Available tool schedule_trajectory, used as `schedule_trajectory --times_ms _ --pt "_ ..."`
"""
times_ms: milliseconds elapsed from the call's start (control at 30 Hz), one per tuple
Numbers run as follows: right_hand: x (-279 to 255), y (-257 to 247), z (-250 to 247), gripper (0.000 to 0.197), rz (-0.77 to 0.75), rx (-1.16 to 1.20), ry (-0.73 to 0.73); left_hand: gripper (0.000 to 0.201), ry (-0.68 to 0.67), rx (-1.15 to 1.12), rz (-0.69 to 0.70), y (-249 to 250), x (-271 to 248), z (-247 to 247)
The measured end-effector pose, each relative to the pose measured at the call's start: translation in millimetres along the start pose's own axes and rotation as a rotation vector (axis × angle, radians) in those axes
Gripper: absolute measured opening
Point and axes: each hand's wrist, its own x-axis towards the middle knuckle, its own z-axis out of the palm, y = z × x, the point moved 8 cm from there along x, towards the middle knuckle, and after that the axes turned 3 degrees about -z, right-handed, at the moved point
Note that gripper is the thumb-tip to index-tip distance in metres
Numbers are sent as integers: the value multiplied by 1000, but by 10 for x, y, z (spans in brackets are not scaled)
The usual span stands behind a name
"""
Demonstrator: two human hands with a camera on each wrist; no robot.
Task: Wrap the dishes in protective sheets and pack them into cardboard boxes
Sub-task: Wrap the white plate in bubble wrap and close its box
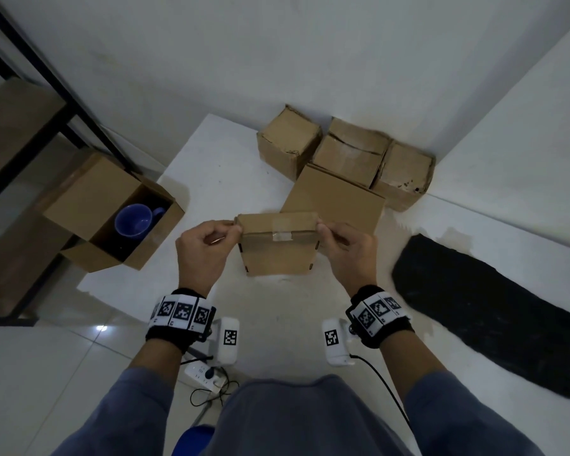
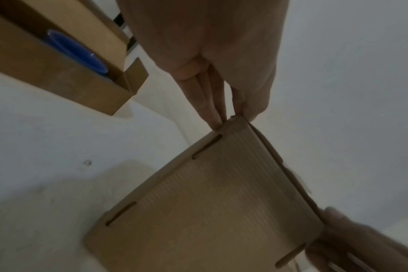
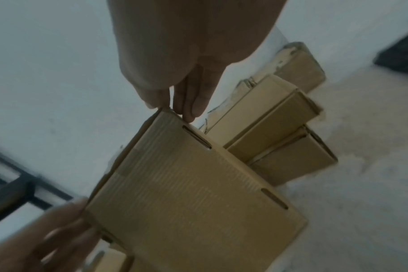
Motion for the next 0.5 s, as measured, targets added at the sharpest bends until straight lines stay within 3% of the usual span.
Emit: schedule_trajectory --times_ms 167,267,333,500 --pt "-28 109 39 6 177 136 48 7 -44 -37 -1 -2 15 88" --pt "-18 123 99 12 186 145 7 33 -156 65 141 83 -28 247" --pt "-13 114 135 19 148 124 -29 42 -150 64 160 85 -46 327" --pt "34 99 151 21 168 102 -57 31 -109 -70 95 -104 -45 387"
